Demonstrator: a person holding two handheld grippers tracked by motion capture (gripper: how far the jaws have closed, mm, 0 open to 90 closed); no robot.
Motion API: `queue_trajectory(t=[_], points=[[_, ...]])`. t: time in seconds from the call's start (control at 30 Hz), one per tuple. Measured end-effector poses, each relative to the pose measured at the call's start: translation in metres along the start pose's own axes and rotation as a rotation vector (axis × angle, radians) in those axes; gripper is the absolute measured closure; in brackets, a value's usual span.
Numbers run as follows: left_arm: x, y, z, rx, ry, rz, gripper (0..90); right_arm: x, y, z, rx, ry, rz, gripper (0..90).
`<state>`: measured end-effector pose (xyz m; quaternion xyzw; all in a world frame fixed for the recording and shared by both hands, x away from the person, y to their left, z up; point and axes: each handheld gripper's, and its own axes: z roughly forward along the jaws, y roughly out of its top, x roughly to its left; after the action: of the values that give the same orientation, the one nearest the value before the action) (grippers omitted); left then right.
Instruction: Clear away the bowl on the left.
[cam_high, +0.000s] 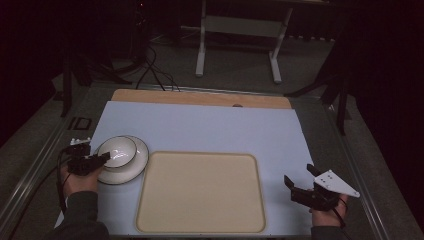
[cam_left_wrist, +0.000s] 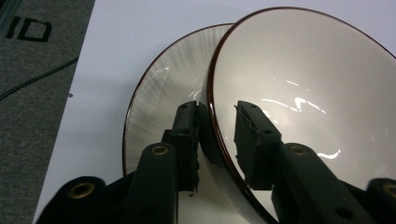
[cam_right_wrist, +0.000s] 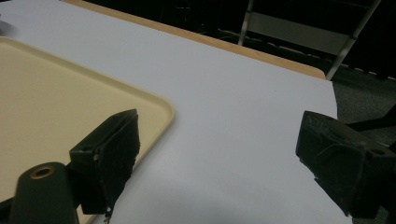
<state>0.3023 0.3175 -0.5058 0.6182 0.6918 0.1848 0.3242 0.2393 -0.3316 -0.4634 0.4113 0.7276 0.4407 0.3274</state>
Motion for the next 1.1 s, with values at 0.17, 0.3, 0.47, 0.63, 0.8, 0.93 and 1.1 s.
queue_trajectory(t=[0.17,0.3,0.47,0.63,0.8,0.93,1.1], points=[[0.002,0.0,0.0,0.005,-0.008,-0.014,76.7,0.0,0.0,0.0,0.0,0.002,0.0,13.4],[0.005,-0.001,-0.001,0.003,-0.022,-0.035,79.9,0.0,0.0,0.0,0.001,0.003,0.0,13.4],[0.007,-0.002,-0.001,0.004,-0.04,-0.047,81.3,0.0,0.0,0.0,0.0,0.004,0.0,13.4],[0.012,-0.003,-0.002,-0.006,-0.084,-0.083,81.2,-0.001,0.0,0.0,-0.001,0.005,-0.001,13.4],[0.018,-0.004,-0.003,-0.021,-0.126,-0.128,80.9,-0.001,0.0,0.0,-0.003,0.005,-0.001,13.5],[0.018,-0.005,-0.004,-0.024,-0.131,-0.13,80.7,-0.001,0.0,-0.001,-0.004,0.005,-0.001,13.4],[0.017,-0.004,-0.007,-0.052,-0.16,-0.137,80.6,-0.001,0.0,-0.001,-0.004,0.005,-0.001,13.5]])
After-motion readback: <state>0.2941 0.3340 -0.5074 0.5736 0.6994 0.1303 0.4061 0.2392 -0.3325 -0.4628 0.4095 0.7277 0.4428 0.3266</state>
